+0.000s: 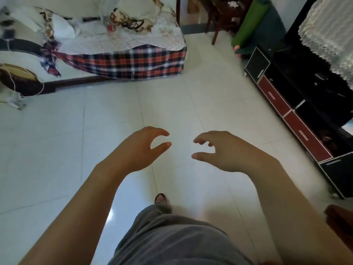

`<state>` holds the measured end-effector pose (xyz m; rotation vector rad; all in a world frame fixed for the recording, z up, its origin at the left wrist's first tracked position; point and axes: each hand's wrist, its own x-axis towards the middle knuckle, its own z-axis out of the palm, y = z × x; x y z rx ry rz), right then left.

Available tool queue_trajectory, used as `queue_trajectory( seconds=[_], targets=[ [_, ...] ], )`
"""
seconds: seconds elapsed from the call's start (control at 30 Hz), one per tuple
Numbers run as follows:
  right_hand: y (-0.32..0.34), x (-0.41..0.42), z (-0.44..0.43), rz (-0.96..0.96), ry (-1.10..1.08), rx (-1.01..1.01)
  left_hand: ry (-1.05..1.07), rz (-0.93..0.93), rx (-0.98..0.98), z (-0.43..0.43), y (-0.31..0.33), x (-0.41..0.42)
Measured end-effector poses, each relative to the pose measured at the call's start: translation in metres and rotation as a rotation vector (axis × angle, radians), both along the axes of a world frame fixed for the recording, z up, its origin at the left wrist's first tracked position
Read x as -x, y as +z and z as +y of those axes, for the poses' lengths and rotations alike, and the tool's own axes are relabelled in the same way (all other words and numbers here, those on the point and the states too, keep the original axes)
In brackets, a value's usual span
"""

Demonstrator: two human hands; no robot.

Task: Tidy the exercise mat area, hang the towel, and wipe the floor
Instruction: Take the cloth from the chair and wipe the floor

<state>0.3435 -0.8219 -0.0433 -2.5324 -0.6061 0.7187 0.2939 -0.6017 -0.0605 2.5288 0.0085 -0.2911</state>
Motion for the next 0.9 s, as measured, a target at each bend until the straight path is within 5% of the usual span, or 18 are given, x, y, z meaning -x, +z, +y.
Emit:
queue_trajectory(
  seconds=[0.2, 0.6, 0.9],
  targets=[
    [0.005, -0.115, 0.059, 0.048, 0.024, -0.013, 0.001, -0.024, -0.01, 0.065, 0.012, -0.117],
    [-0.035, -0.351, -0.016, 0.046, -0.341, -0.022, -0.331, 0.037, -0.024, 0.025, -0.01, -0.418],
    [-0.019, -0.594, -0.023, 0.041, -0.18, 0.114, -0.27, 0.102, -0.114, 0.019, 0.001, -0.636]
  ],
)
